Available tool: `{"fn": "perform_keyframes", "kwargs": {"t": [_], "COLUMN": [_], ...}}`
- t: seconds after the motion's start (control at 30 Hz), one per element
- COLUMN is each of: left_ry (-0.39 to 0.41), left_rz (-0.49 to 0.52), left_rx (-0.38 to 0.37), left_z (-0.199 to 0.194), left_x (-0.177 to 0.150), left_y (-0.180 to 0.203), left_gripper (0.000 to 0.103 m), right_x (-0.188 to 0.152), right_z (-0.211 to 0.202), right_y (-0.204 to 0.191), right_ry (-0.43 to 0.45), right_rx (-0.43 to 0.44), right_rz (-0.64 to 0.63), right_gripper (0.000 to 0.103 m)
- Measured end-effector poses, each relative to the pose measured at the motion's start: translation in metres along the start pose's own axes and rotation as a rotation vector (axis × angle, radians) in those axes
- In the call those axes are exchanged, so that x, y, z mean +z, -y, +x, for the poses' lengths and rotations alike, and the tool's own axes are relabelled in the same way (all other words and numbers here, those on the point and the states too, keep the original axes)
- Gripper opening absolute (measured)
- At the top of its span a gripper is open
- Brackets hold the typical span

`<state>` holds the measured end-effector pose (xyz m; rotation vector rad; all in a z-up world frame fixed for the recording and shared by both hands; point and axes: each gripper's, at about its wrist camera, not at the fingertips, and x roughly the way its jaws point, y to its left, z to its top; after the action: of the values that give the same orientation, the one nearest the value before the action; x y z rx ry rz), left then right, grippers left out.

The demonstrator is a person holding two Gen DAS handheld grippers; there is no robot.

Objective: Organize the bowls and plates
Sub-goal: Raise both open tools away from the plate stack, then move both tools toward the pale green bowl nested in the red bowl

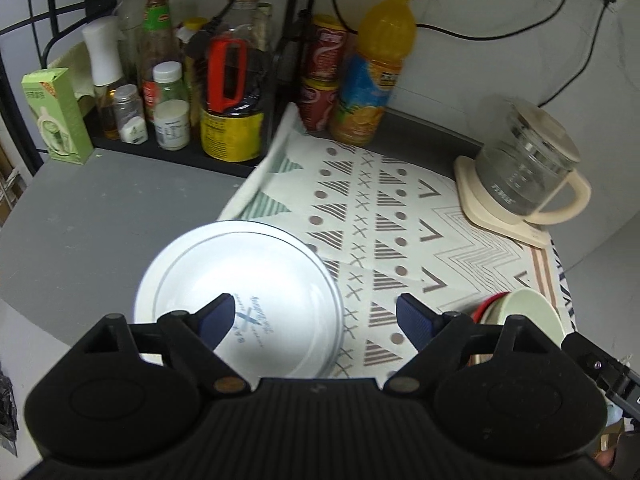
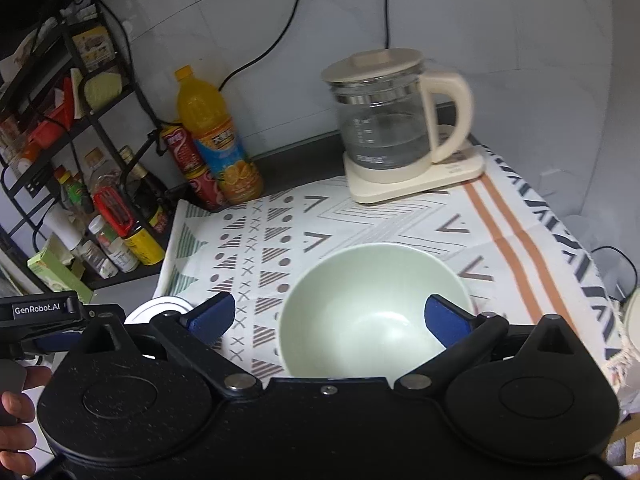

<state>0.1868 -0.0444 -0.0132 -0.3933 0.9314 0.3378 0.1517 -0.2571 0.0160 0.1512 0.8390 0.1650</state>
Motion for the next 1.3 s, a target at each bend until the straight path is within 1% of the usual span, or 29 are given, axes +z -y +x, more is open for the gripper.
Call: {"fn": "perform_keyframes", "kwargs": {"t": [0.27, 0.63, 0.8, 1.03, 1.3], "left_ry": [-0.015, -0.035, -0.063, -0.105, -0.156], "left_rz": [0.044, 0.109, 0.129, 0.185, 0.235], "left_rx": [-0.052, -0.118, -0.154, -0.176, -0.197], "left_z": [0.0, 0.006, 0.015, 0.031, 0.055], "left_x": [-0.009, -0.015, -0.018, -0.022, -0.027], "left_y": [0.029, 0.066, 0.08, 0.101, 0.12], "left_gripper": [0.086, 0.086, 0.086, 0.086, 0.086], "right_x": [-0.009, -0.017, -0.02, -0.024, -0.03], "right_z": [-0.015, -0.023, -0.021, -0.017, 0.0], "right_y": [0.02, 0.047, 0.059, 0.069, 0.076], "right_ry": [0.01, 0.012, 0.004, 0.0, -0.044], "right_rx": [-0.038, -0.081, -0.102, -0.114, -0.121], "right_rz": [0.028, 0.079, 0.106, 0.144, 0.171], "right_gripper": [0.102, 0.102, 0.102, 0.102, 0.102]}}
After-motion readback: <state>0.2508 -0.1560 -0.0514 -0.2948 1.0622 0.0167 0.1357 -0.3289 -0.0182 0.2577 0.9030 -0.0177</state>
